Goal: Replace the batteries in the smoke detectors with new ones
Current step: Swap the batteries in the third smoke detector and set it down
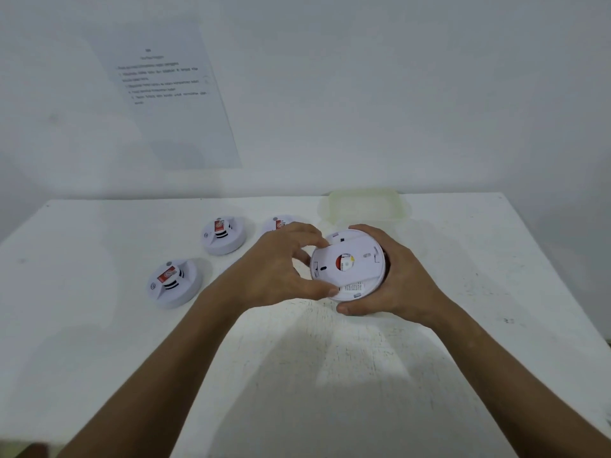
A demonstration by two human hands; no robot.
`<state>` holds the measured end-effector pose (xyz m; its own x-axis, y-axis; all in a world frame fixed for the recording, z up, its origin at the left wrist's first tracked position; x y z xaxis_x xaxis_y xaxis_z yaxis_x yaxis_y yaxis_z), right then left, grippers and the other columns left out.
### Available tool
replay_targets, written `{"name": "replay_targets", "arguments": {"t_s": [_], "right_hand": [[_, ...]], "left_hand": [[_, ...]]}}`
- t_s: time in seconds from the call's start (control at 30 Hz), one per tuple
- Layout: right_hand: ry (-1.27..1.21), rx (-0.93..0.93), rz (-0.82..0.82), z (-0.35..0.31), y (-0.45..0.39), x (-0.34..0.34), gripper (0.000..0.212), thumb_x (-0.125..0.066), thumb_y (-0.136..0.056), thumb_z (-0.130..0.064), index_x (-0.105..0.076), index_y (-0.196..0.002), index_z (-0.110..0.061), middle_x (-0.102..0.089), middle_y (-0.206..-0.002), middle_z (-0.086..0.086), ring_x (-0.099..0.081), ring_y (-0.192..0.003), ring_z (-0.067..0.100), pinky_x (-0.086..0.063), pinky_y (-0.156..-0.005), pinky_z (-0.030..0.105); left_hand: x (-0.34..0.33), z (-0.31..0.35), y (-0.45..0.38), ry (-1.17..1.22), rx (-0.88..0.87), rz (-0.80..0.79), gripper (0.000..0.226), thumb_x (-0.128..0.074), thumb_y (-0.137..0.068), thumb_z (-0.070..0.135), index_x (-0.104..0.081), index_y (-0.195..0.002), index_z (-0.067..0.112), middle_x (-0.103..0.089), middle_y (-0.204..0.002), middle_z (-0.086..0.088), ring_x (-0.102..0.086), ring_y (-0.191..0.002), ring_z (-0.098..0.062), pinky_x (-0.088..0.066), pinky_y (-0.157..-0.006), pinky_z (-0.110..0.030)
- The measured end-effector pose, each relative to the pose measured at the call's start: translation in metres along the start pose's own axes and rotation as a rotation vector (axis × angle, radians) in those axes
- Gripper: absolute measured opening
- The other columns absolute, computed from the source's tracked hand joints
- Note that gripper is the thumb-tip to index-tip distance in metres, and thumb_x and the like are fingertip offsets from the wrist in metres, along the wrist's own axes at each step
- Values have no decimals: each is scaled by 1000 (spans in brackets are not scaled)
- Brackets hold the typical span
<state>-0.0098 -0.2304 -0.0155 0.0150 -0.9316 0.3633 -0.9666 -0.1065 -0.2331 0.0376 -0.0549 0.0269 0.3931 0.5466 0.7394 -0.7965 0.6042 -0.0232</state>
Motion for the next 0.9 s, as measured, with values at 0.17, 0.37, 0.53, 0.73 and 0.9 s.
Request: {"name": "replay_targets", "arguments": {"t_s": [0.17,0.37,0.53,0.73,0.9], "right_hand": [[-13,32,-22,1,0,-8,93,-95,-47,-20,-53,-130,-27,-63,-121,-12,-60,-114,10,-49,-90,15],[18,-11,10,4,-1,-14,92,-91,-48,-46,-48,-128,-34,-60,-121,-31,-57,-114,-7,-43,-91,5],[-31,-67,8,25,9,11,100,-97,-47,-2,-50,-133,-22,-66,-117,-15,-64,-109,5,-53,-84,17],[-99,-135,-1,34,25,28,96,-90,-47,-9,-49,-131,-27,-65,-121,-17,-61,-114,5,-55,-83,19],[-103,-146,-72,32,29,19,97,-91,-48,-10,-49,-133,-29,-61,-126,-12,-59,-118,7,-55,-86,20]], "left_hand": [[-1,2,3,-212,-92,13,61,-72,-53,56,-58,-104,24,-43,-111,15,-51,-99,-6,-51,-81,-27],[8,1,10,-294,-156,86,61,-68,-52,55,-53,-100,19,-41,-107,9,-47,-90,-7,-50,-71,-25],[11,-37,23,-231,-86,209,59,-70,-52,52,-59,-95,14,-46,-101,7,-50,-86,-5,-51,-69,-25],[-42,-95,50,-252,213,21,63,-74,-56,53,-55,-107,22,-40,-105,16,-50,-87,-4,-52,-74,-27],[-70,-117,58,-295,265,-34,55,-77,-59,54,-55,-98,21,-41,-97,11,-49,-76,-8,-39,-57,-15]]}}
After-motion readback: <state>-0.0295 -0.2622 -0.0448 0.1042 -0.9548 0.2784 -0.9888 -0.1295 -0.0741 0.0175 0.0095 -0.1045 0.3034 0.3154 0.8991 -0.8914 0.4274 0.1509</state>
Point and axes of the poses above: each hand's wrist, its own y-axis away from the middle knuckle, its own x-axis out of the back of the hand, z = x × y, the point moved 5 cm from there along -y, towards the middle knuckle
